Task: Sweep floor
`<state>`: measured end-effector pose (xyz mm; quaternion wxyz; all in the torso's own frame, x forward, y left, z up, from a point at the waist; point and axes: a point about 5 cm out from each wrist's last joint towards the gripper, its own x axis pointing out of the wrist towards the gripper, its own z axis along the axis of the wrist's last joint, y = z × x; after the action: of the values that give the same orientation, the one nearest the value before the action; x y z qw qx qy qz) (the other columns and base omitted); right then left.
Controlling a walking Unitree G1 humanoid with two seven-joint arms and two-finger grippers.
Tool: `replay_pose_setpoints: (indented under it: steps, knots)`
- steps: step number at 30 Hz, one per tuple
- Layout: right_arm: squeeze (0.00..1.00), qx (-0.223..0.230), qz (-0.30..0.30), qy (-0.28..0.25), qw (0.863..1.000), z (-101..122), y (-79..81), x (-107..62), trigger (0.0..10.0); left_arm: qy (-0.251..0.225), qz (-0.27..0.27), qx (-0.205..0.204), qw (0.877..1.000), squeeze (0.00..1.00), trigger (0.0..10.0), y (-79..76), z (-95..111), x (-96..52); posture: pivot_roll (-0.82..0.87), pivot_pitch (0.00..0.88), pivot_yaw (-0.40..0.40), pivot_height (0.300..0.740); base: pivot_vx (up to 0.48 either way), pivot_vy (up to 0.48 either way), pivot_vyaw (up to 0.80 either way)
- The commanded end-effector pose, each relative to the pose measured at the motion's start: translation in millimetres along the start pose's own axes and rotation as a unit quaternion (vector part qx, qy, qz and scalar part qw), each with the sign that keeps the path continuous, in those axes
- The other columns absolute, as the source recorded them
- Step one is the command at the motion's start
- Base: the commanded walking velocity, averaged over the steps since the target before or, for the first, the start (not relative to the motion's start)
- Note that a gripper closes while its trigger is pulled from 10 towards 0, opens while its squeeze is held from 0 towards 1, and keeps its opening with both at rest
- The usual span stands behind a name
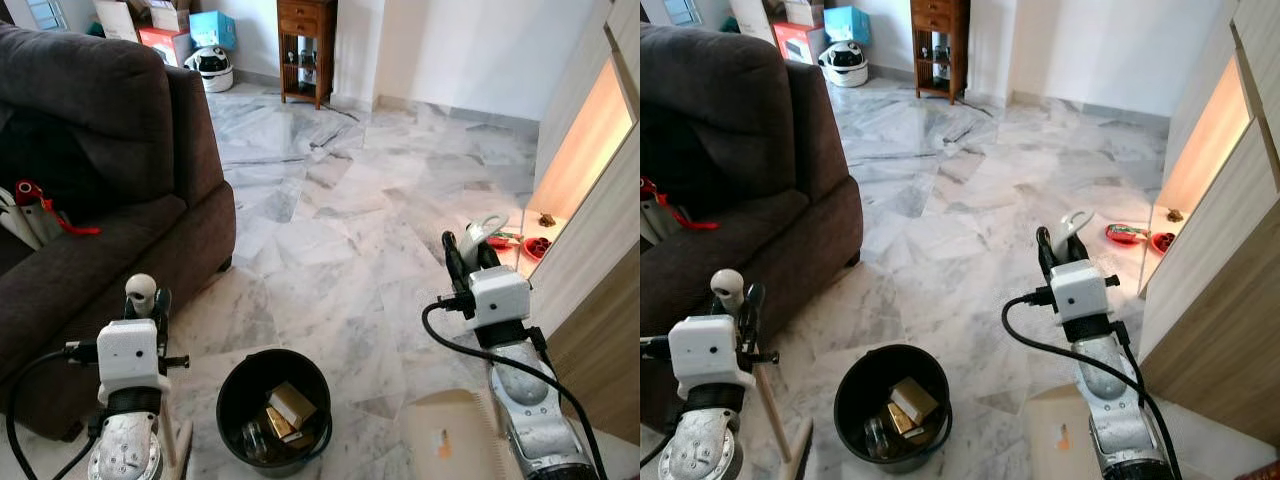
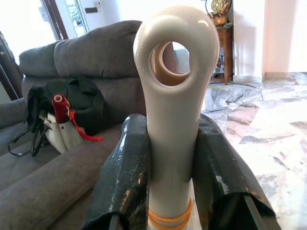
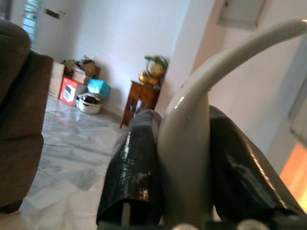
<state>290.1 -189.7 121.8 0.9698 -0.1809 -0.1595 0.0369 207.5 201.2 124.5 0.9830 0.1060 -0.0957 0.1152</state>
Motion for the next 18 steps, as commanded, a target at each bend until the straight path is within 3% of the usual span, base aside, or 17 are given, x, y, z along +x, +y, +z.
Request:
replay_pose_setpoints:
  steps: [1,7,18]
  knots:
    - [0.0,0.002,-0.006,-0.014,1.0,2.1,-3.2,4.1,10.0,-0.017,-0.008,0.001,1.0,0.0,10.0,-1.7,4.0,1.1,0.09,0.0,0.013,0.74,0.0,0.0,0.0]
    - [0.0,-0.002,-0.011,-0.005,1.0,-5.8,-6.9,7.2,10.0,-0.026,-0.034,-0.007,0.999,0.0,10.0,-9.6,4.8,0.6,0.09,0.0,0.009,0.74,0.0,0.0,0.0]
    - [0.0,0.028,-0.024,-0.007,0.999,-7.4,-9.4,14.4,10.0,-0.025,-0.02,0.009,0.999,0.0,10.0,-1.8,1.6,4.9,0.1,0.0,-0.004,0.74,0.0,0.0,0.0]
